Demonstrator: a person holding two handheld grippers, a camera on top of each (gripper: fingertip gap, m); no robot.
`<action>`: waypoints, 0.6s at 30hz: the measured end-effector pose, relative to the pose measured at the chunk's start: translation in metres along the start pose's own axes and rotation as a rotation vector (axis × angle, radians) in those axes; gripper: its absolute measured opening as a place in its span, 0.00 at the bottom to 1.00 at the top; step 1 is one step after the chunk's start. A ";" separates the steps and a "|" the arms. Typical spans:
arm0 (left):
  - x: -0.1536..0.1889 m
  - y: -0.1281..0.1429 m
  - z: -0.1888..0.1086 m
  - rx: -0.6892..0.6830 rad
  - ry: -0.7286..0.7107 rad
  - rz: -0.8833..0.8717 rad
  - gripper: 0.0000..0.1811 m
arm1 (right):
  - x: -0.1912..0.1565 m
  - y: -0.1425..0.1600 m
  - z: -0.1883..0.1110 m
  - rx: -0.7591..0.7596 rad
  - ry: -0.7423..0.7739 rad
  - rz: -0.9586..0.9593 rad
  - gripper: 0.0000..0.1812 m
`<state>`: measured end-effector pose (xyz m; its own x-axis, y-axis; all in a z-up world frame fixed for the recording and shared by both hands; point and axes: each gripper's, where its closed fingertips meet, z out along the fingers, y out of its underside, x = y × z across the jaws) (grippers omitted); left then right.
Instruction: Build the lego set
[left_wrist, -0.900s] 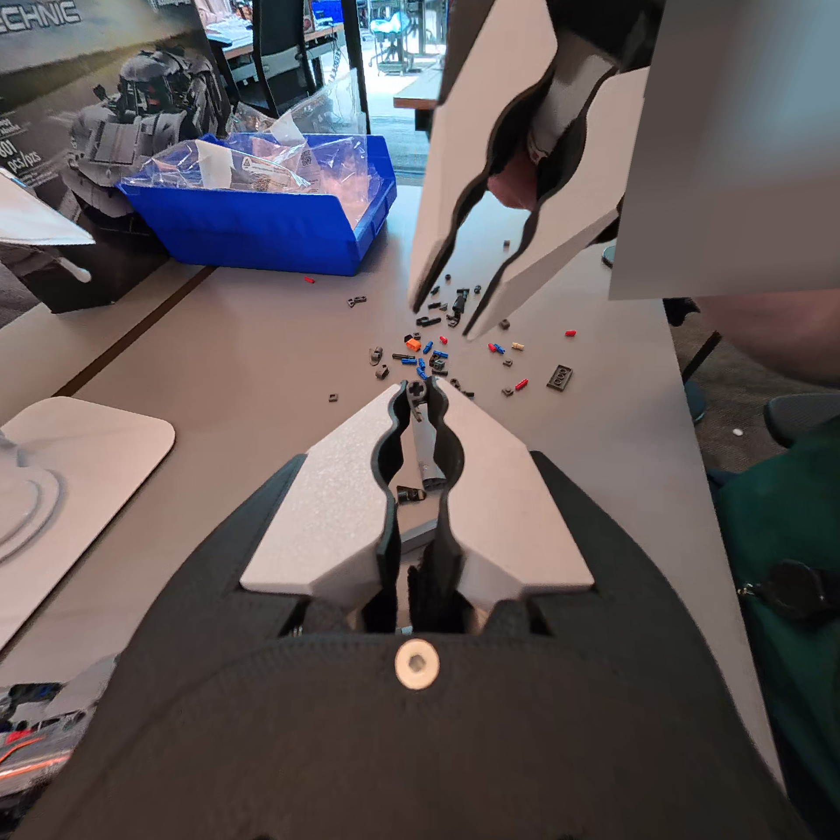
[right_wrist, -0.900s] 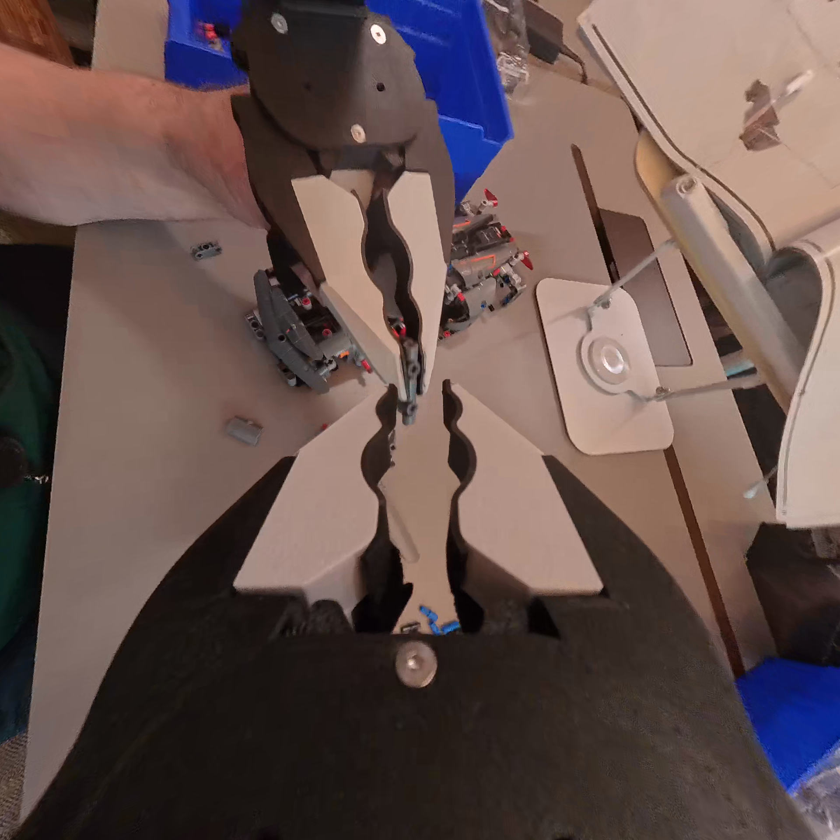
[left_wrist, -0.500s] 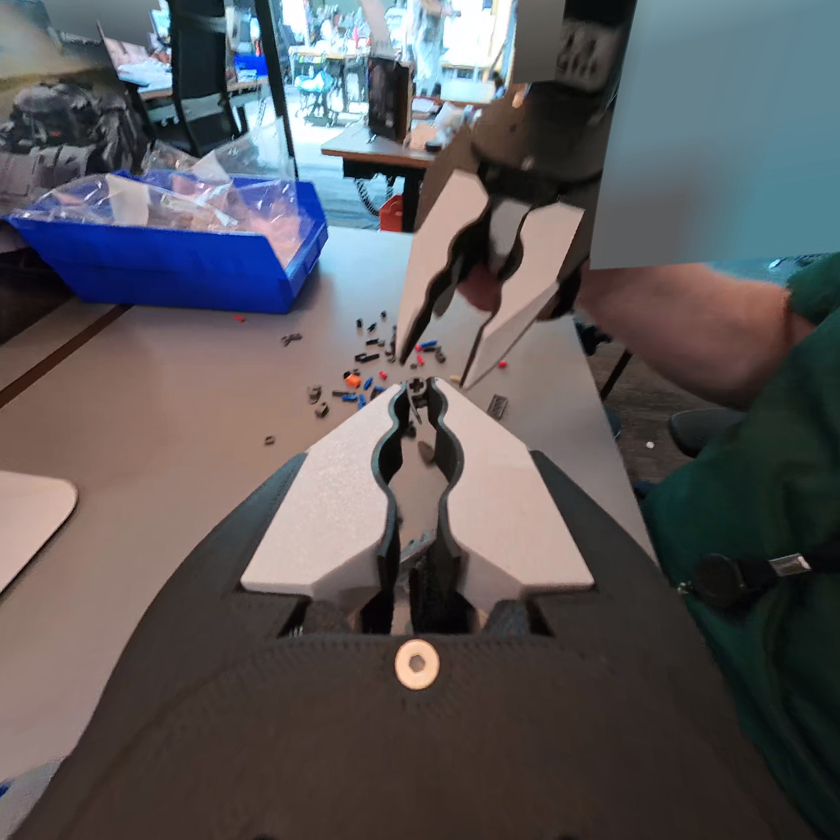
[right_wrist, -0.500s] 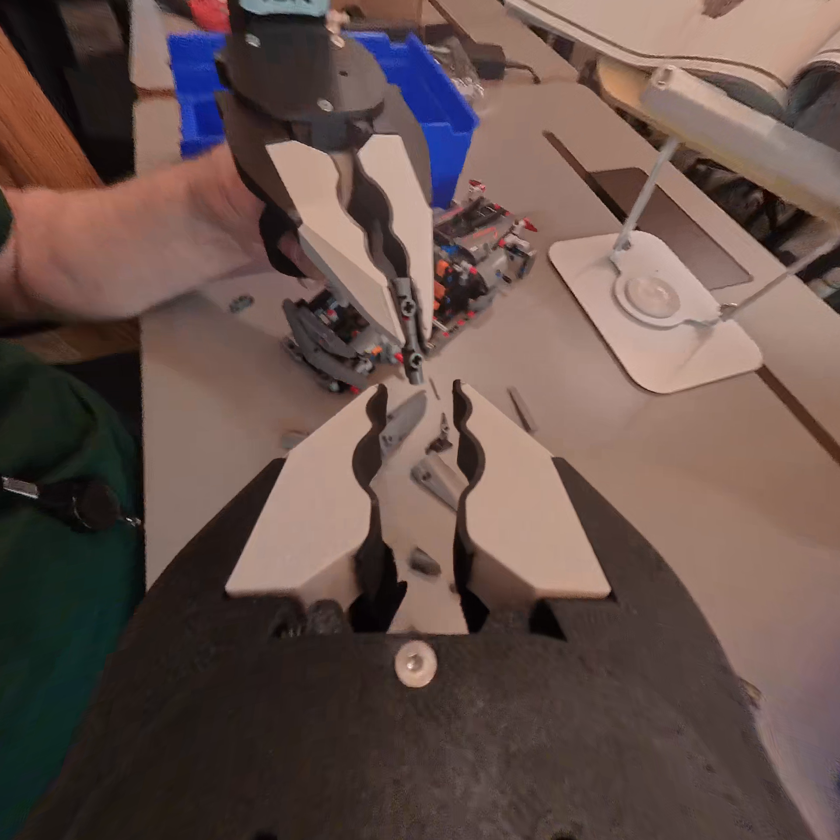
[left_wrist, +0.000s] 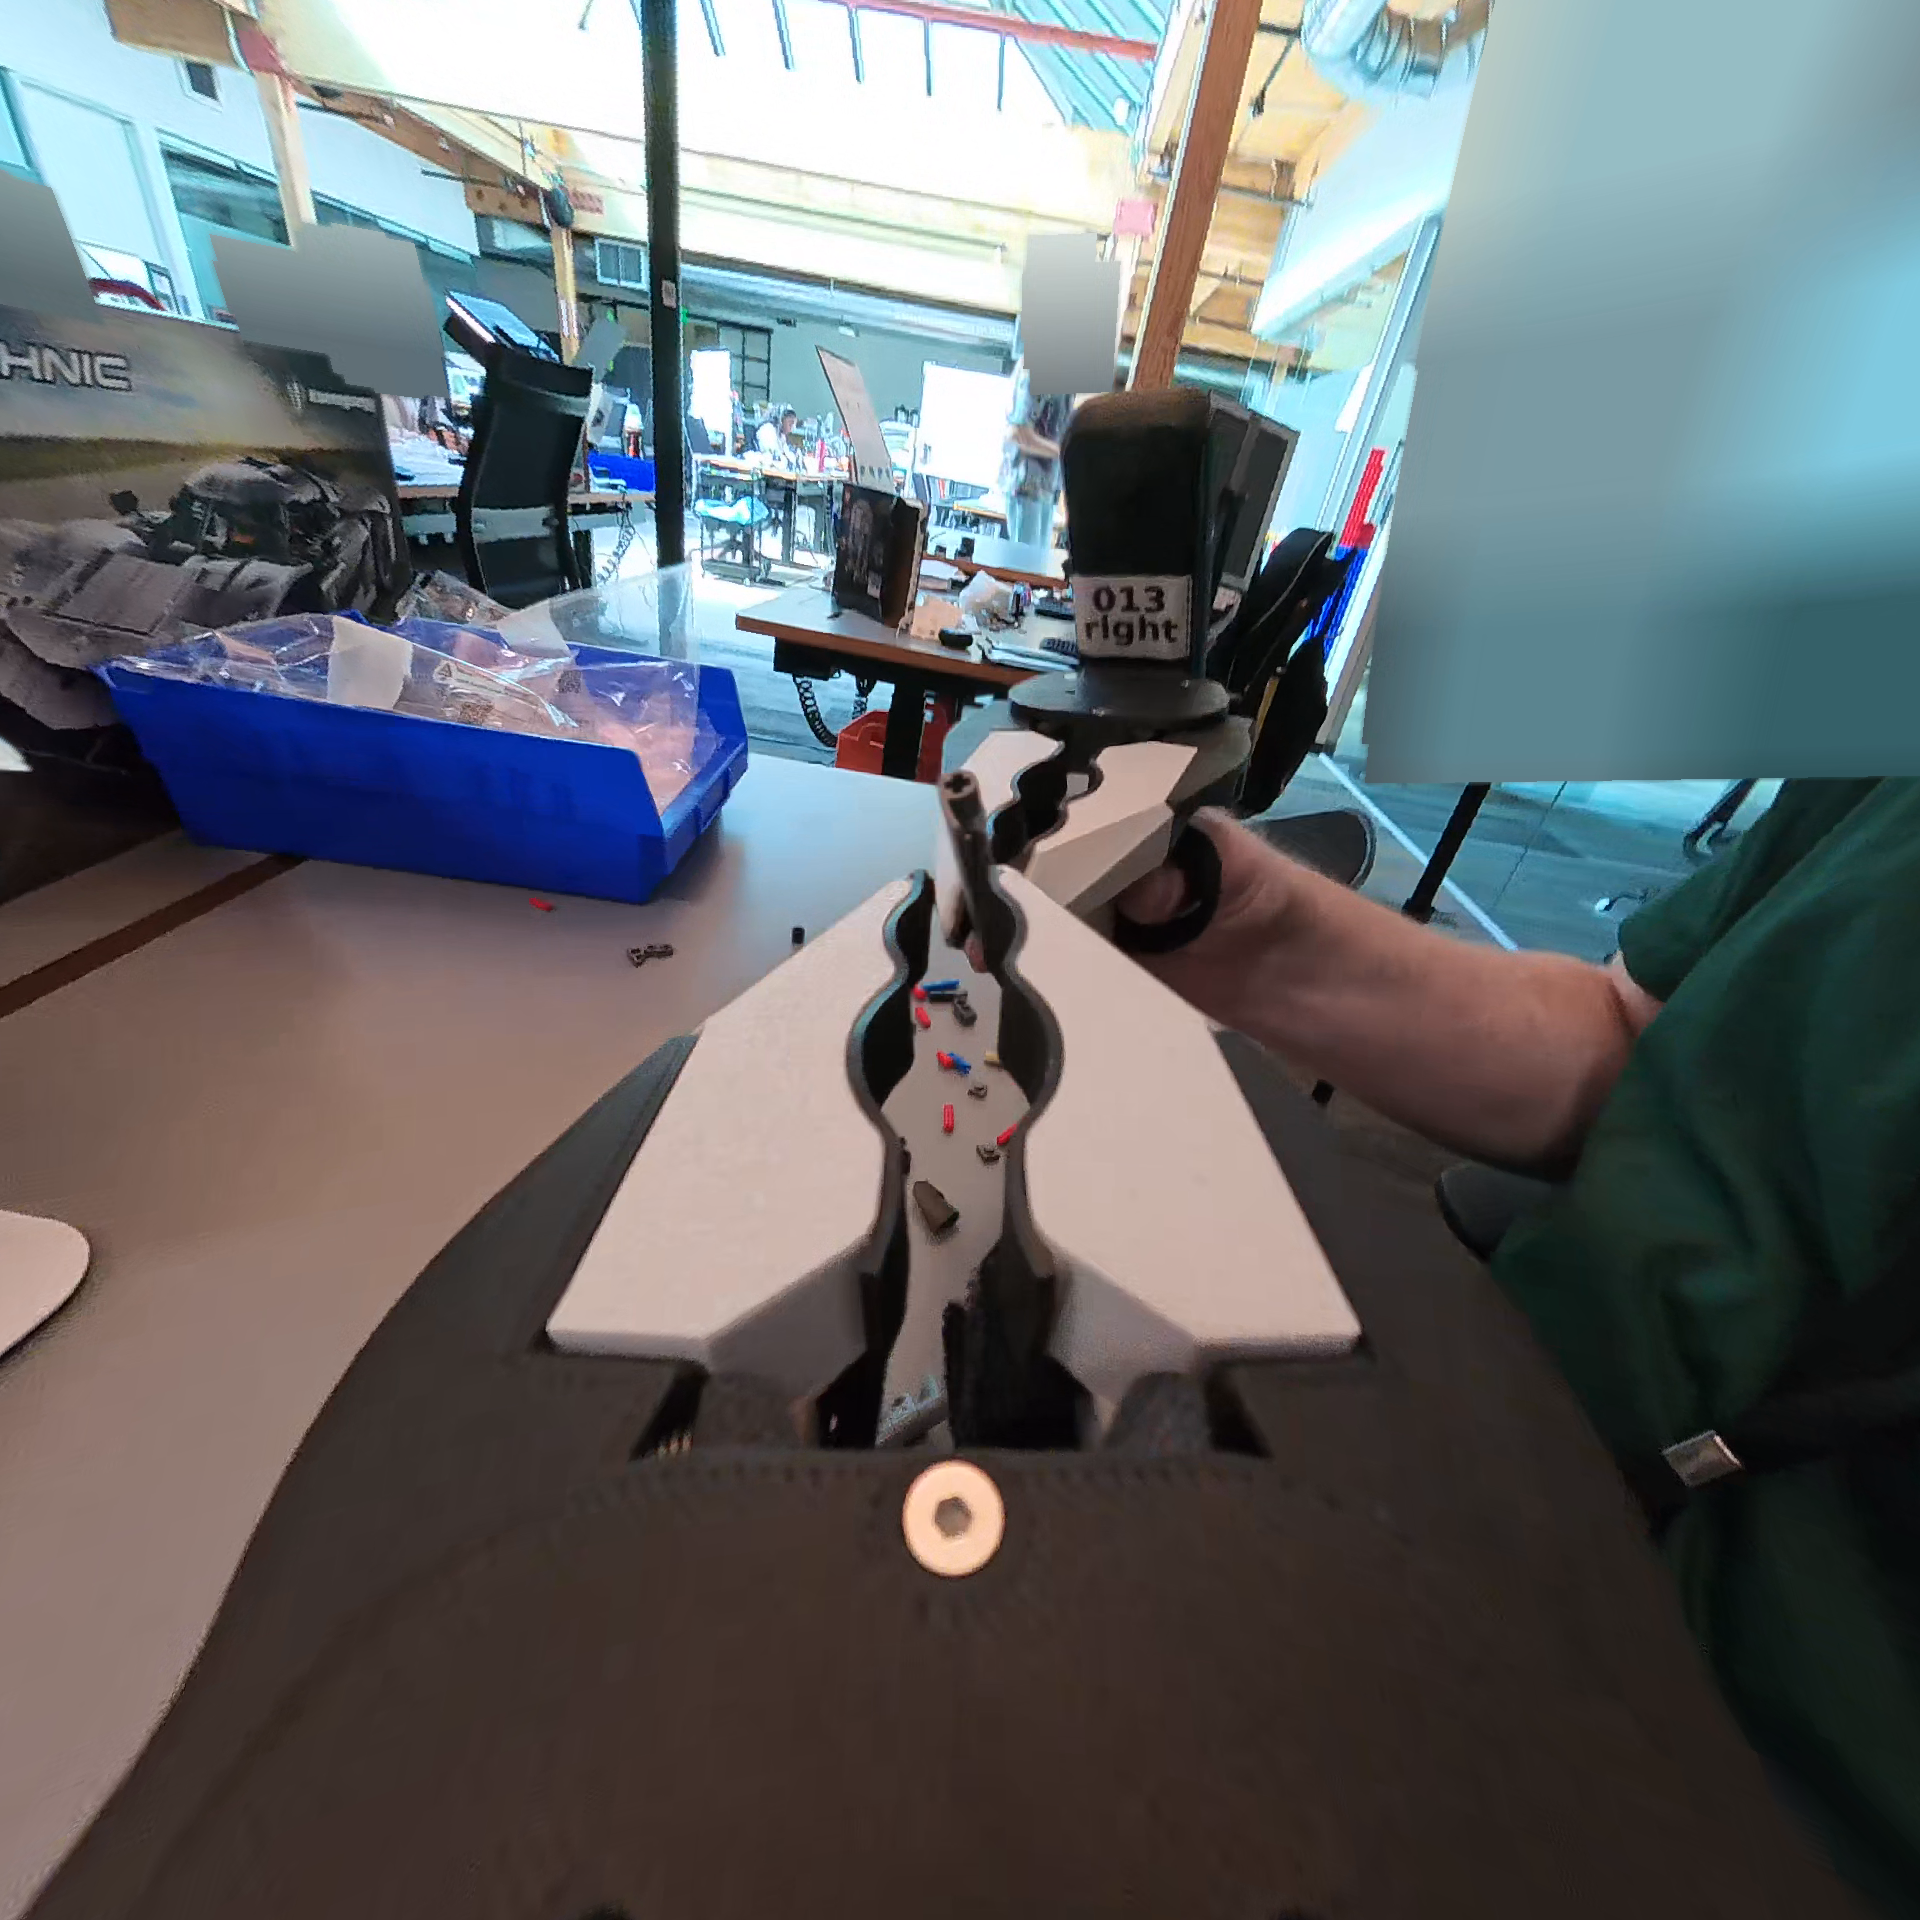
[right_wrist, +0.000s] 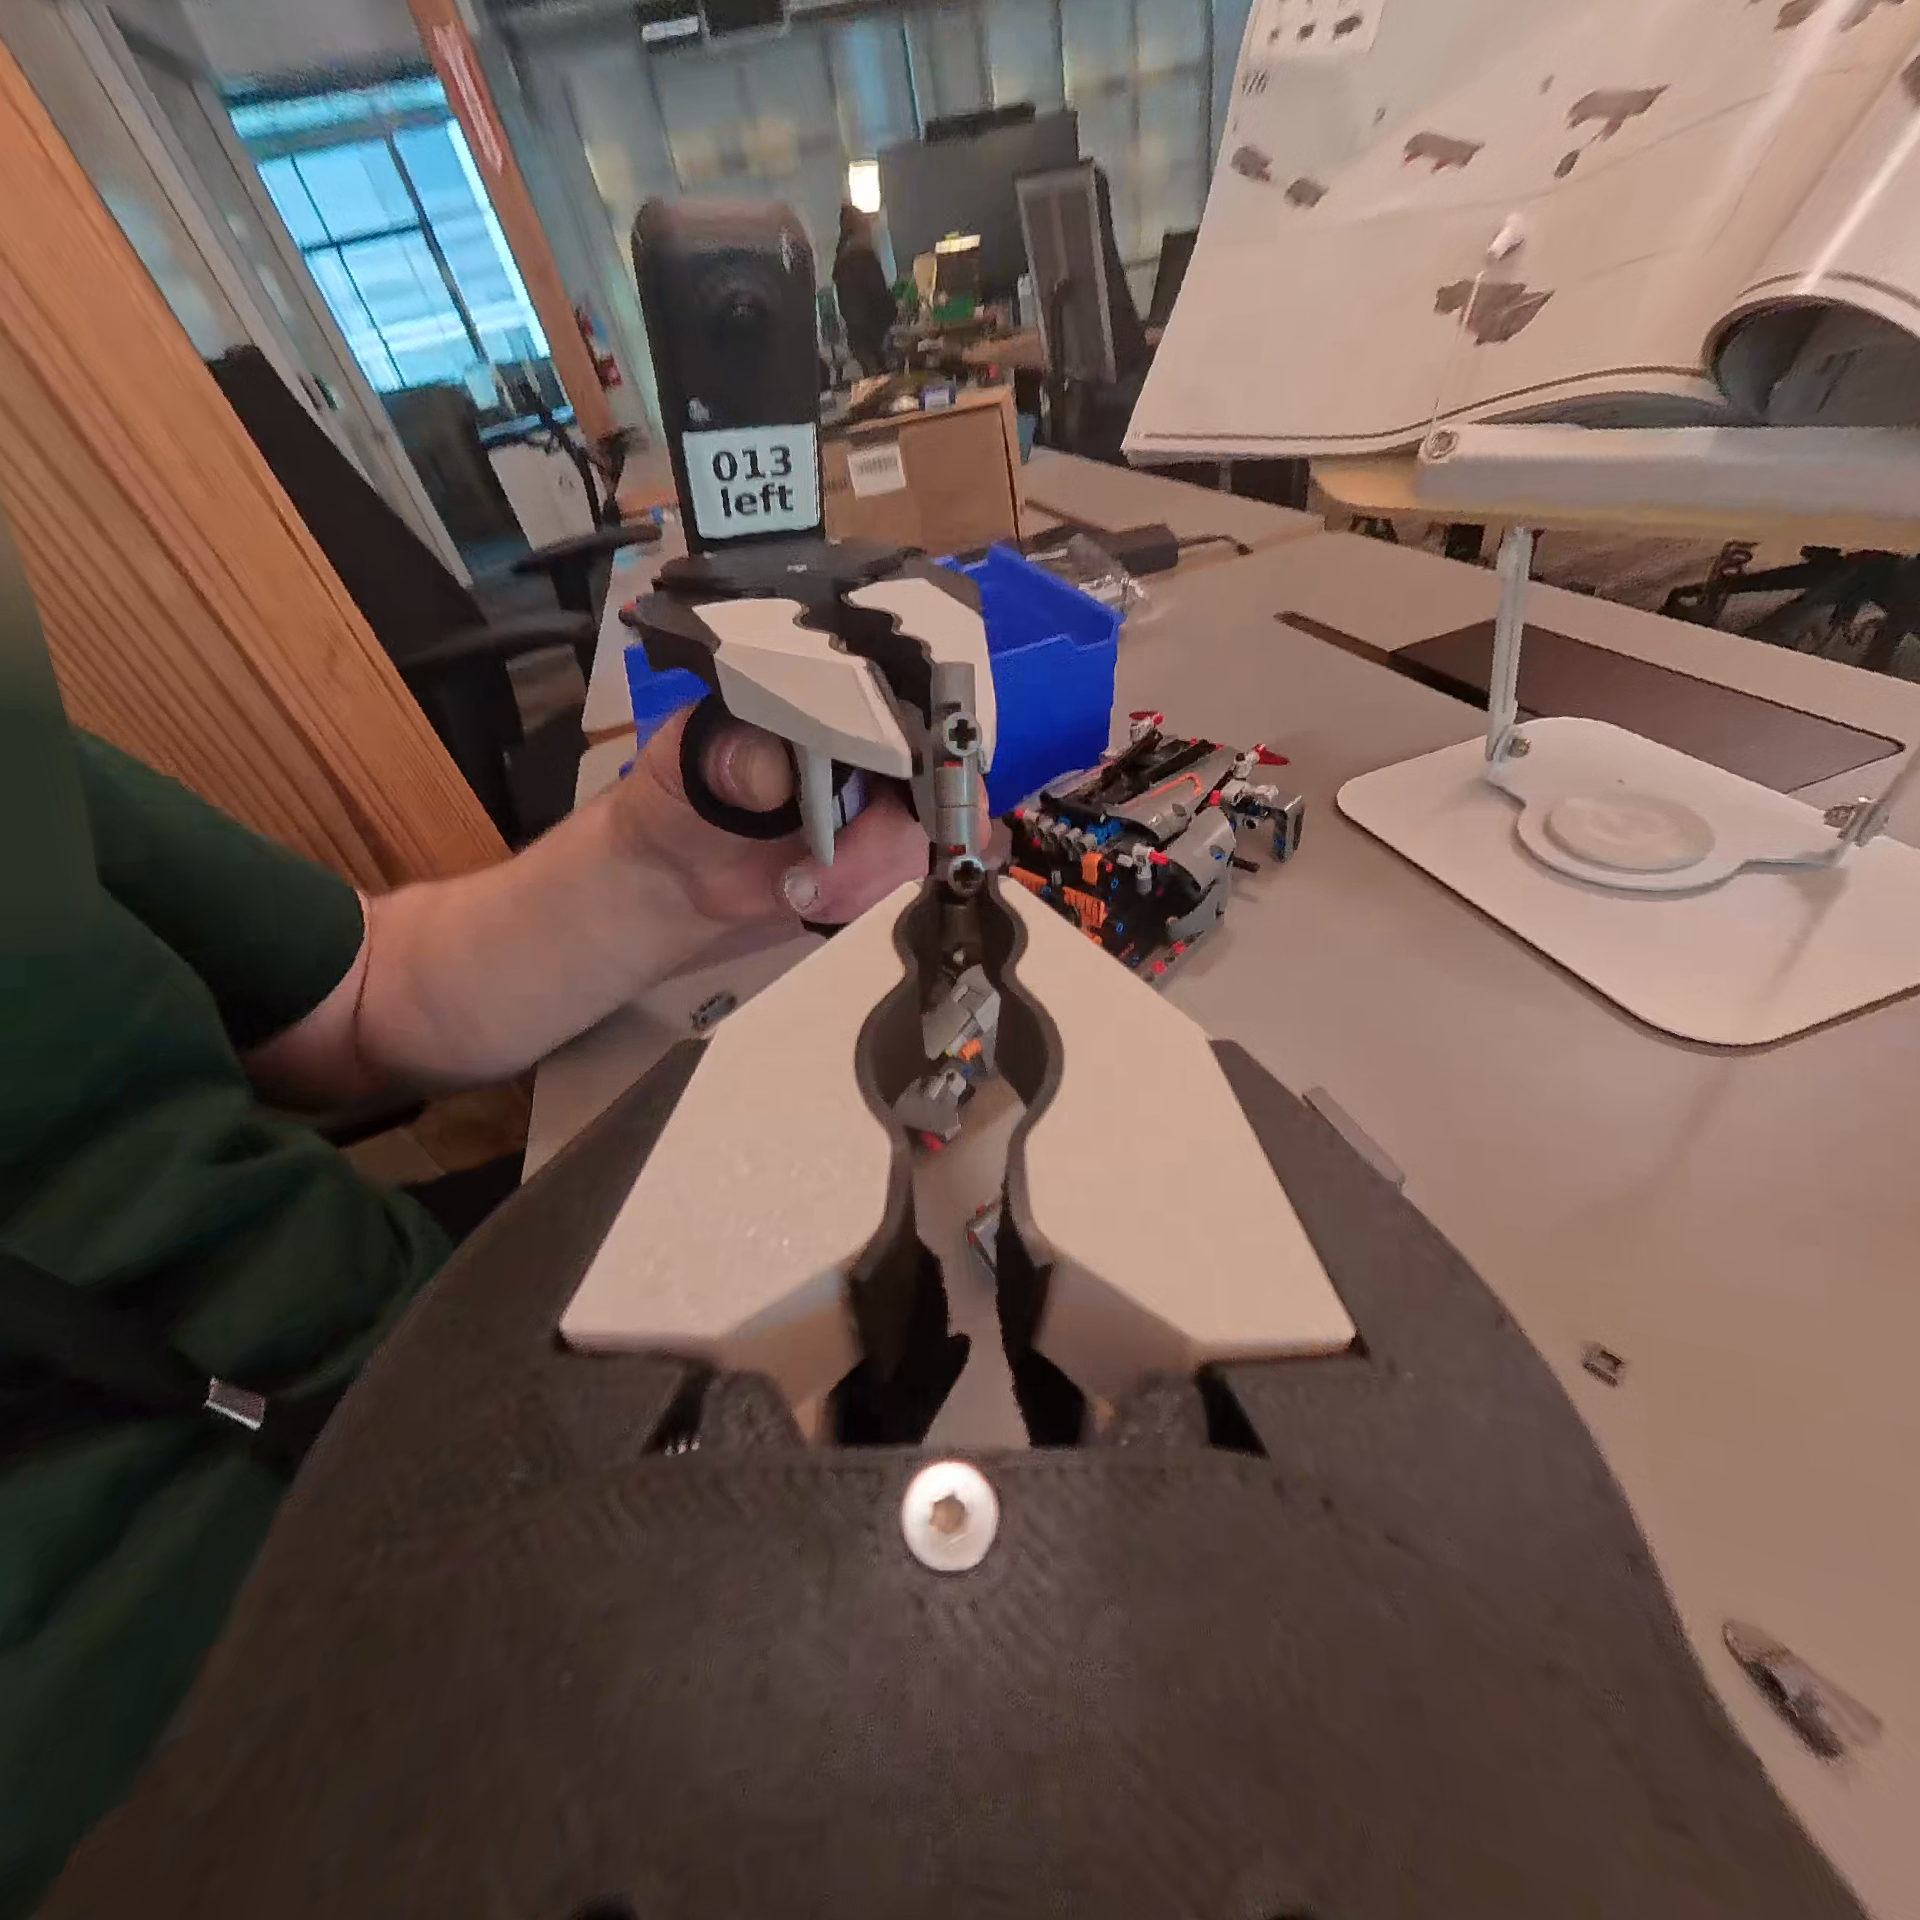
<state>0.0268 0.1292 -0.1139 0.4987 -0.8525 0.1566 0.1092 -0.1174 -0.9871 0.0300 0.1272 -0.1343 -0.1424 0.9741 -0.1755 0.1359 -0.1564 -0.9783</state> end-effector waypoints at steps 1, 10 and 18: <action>0.000 -0.001 -0.001 0.007 0.006 -0.012 0.04 | -0.001 0.000 0.000 0.013 -0.014 0.009 0.02; 0.005 -0.003 0.001 0.041 0.035 -0.050 0.00 | -0.006 -0.002 0.005 0.035 -0.016 0.000 0.03; -0.006 -0.008 -0.009 0.030 -0.037 -0.026 0.00 | 0.026 0.033 -0.042 -0.283 0.234 -0.120 0.06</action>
<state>0.0150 0.1304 -0.1078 0.5267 -0.8300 0.1838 0.1480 -0.1234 -0.9813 0.0721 0.1540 -0.1663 0.0489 0.9988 0.0005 0.4020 -0.0192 -0.9154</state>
